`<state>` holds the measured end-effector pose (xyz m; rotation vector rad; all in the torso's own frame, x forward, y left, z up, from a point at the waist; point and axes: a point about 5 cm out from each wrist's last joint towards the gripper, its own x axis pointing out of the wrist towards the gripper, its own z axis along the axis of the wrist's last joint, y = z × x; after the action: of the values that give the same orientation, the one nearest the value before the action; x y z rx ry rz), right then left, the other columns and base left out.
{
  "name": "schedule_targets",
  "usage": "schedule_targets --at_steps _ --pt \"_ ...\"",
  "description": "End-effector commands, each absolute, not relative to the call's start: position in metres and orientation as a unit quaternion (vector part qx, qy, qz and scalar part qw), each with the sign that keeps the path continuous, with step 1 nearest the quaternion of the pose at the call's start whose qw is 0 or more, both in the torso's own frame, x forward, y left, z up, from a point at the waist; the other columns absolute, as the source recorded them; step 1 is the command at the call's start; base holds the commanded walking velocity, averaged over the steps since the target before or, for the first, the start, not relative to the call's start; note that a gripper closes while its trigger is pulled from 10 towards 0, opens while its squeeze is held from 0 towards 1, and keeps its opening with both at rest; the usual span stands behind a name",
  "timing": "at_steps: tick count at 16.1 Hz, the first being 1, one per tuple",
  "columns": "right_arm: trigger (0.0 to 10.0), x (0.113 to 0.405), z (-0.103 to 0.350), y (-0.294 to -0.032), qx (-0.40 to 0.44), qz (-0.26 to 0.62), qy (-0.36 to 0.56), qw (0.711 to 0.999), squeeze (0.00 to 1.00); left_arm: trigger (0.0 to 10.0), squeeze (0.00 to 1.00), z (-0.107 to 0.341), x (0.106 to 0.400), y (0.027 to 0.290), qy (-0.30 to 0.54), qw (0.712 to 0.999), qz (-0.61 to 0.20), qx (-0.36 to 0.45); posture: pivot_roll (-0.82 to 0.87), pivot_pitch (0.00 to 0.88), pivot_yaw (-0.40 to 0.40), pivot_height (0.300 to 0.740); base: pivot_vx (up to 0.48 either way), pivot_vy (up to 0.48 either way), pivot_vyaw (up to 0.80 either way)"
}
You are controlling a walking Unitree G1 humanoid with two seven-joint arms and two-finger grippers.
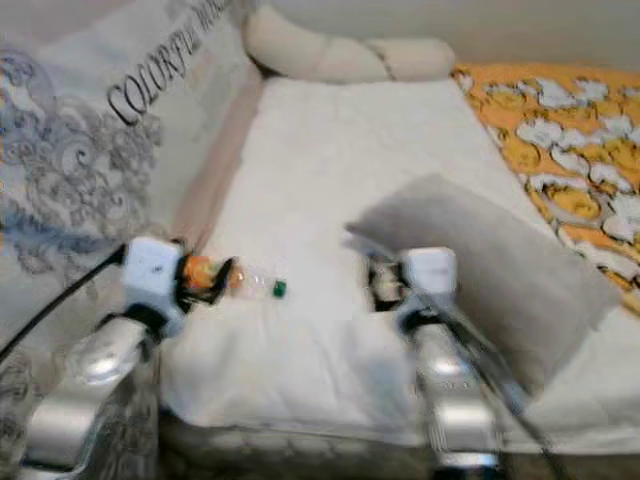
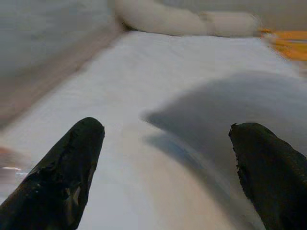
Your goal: Clean up the room
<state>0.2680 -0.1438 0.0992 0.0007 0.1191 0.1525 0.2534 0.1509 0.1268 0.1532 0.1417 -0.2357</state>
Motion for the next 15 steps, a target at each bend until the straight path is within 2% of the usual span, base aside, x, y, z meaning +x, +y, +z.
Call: schedule_targets --at_steps 1,12,14,15 --pt "10.0 0.267 0.101 -0.154 -0.006 0.062 0.055 0.997 0.00 10.0 1.00 0.129 0.255 0.145 0.065 0.987 -0.129 0.074 0.04 0.000 0.025 0.740 0.296 0.000 0.00" --pt "10.0 0.264 0.099 -0.153 -0.004 0.057 0.053 0.997 0.00 10.0 1.00 0.125 0.259 0.143 0.073 0.974 -0.180 0.114 0.03 0.000 0.040 0.740 0.026 0.000 0.00" --pt "10.0 0.265 0.102 -0.157 -0.025 0.080 0.044 0.996 0.00 10.0 1.00 0.123 0.263 0.139 0.080 0.960 -0.232 0.132 0.03 0.000 0.037 0.740 0.000 0.000 0.00" --pt "10.0 0.267 0.105 -0.161 -0.031 0.117 0.038 0.992 0.00 10.0 1.00 0.121 0.267 0.138 0.088 0.944 -0.280 0.151 0.03 0.000 0.037 0.740 0.000 0.000 0.00"
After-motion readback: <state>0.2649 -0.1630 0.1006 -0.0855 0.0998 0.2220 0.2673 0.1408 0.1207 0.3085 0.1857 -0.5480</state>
